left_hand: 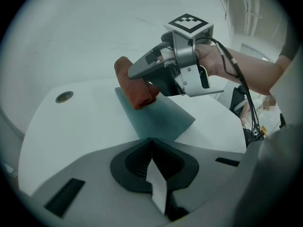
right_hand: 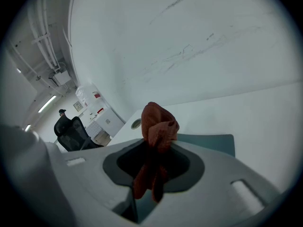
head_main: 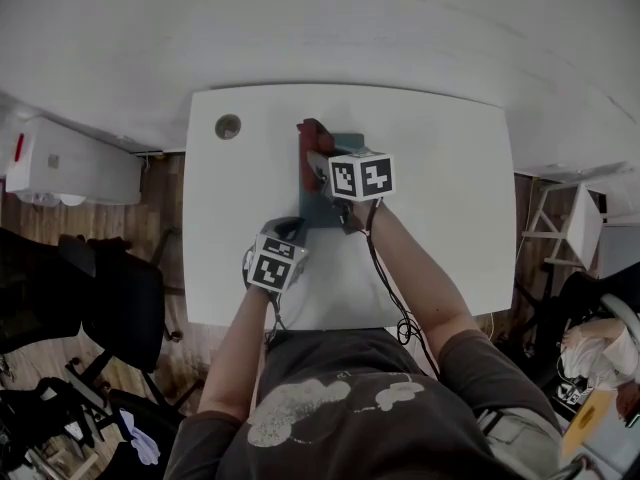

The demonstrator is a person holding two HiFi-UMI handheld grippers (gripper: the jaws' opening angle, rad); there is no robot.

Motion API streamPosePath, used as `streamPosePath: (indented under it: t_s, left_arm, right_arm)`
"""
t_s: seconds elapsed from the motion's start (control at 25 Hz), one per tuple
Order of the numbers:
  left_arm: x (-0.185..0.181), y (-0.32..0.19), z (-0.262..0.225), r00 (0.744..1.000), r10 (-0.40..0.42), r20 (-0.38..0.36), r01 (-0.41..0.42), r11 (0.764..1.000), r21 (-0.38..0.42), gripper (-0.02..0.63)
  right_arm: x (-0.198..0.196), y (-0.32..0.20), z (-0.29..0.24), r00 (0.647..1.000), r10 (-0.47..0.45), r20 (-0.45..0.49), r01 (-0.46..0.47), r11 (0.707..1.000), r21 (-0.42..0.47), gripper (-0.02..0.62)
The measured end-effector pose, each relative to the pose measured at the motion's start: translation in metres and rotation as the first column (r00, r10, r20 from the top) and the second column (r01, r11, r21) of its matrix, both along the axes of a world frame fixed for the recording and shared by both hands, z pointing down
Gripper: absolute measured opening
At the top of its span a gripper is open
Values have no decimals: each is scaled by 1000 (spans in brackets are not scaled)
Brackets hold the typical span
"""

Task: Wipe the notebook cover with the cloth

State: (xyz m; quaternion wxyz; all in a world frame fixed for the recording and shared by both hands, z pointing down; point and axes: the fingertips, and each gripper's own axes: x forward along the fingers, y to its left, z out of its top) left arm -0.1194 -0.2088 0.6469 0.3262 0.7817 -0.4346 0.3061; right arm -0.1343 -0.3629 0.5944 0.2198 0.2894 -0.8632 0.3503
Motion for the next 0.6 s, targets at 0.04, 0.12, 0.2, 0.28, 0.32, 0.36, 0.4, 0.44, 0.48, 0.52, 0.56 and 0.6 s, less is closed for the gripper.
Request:
streamPosePath:
  t_s: [0.04,0.12,0.2,0.28,0.32,0.36,0.4,0.44,0.48,0.52,0.56,0.6]
  left_arm:
    - [0,0,0,1000,-4,1,4,1000,-1,2]
    - [0,-1,-1,1000,-11,3,11,1000,-1,2]
    - [0,-1,-1,1000,-17,3,17,1000,-1,2]
    - [0,0,0,1000,-23,2,23,1000,-3,2]
    - [0,0,0,1000,-25,2,25,1000,-3,2]
    - [1,0,0,1000,-26,3,26,1000,-4,2]
    - [1,-1,1,1000,-28,6,28,1000,-4,2]
    - [1,-1,1,1000,-29,8,29,1000,-4,2]
    - [1,-1,1,999,-31,10,31,1000,-4,2]
    - [2,-2,1,999,-33,11,33,999,-4,2]
    - [2,-2,1,999,-36,11,36,999,-4,2]
    - [2,-2,1,999,-39,9,39,999,-5,2]
  right_arm:
    - [-2,-2,1,1000,-2,0,2,1000,-3,103]
    - [-5,-7,3,1000,-3,0,3,1000,-10,103]
    - [-9,-10,8,1000,-6,-5,6,1000,-19,103]
    - [-12,-12,14,1000,-14,-19,13,1000,-23,101]
    - [-12,-12,16,999,-18,-28,17,1000,-23,103]
    - [-12,-13,19,999,-21,-36,20,1000,-21,103]
    - [-11,-14,21,999,-22,-39,21,1000,-20,103]
    - [-10,-15,22,999,-21,-37,20,1000,-21,103]
    - [-9,-16,23,999,-18,-34,18,1000,-23,103]
    - [-8,-17,23,999,-16,-31,15,1000,-24,103]
    - [-7,-18,24,999,-14,-30,13,1000,-26,103]
    - [-6,-18,24,999,-12,-32,11,1000,-26,103]
